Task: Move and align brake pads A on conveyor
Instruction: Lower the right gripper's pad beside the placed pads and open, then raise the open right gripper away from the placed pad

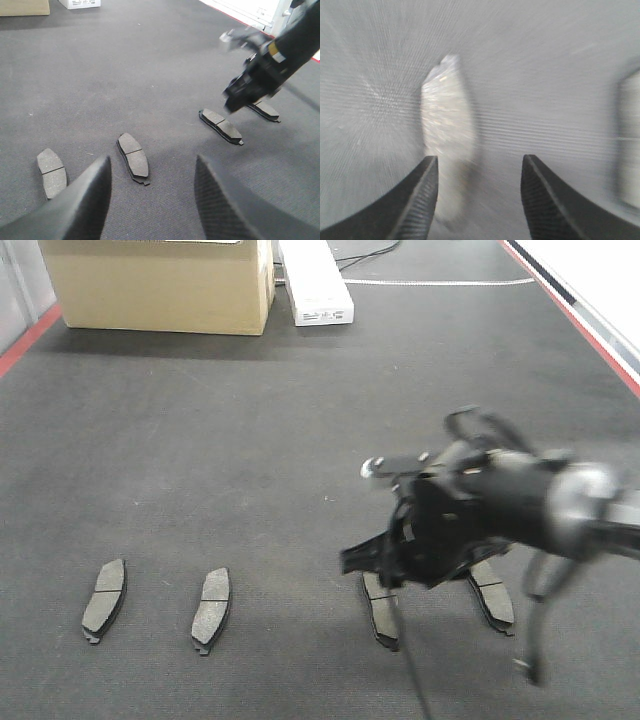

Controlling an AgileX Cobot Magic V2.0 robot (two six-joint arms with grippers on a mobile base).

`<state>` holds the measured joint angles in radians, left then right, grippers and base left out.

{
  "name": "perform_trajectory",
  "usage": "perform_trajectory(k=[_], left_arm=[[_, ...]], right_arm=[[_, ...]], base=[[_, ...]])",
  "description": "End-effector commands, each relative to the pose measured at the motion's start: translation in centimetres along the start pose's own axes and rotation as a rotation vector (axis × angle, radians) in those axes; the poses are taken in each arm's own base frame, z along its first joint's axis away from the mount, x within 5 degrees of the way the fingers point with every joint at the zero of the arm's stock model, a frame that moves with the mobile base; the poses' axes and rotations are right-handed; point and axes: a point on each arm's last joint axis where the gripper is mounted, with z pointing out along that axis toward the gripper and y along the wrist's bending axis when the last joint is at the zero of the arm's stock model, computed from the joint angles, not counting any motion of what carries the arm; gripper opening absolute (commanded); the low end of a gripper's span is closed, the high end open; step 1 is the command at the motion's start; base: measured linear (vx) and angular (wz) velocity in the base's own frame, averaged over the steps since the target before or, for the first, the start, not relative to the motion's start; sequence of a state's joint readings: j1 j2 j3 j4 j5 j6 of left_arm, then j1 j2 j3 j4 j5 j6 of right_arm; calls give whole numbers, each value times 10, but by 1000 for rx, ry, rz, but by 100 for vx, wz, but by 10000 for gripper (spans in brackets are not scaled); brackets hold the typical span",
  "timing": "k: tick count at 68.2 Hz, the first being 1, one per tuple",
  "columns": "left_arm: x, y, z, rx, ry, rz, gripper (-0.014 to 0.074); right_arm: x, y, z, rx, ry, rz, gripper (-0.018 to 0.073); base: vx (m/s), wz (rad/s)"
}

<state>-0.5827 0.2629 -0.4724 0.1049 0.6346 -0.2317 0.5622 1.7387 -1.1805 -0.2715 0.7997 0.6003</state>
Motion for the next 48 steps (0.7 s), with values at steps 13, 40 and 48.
perform_trajectory(k=[13,40,48], left_arm=[[-13,-3,-3,25,-82,-3,377],[-13,-3,-3,25,-83,-3,377],[-13,-3,-3,24,-81,-3,377]], right_arm=[[36,-42,-96,-60,-331,-45,373],[119,-94,-163,-111,-602,-54,372],[145,-103,-164,-143,-666,-111,361]], base=[[0,0],[0,0],[0,0]])
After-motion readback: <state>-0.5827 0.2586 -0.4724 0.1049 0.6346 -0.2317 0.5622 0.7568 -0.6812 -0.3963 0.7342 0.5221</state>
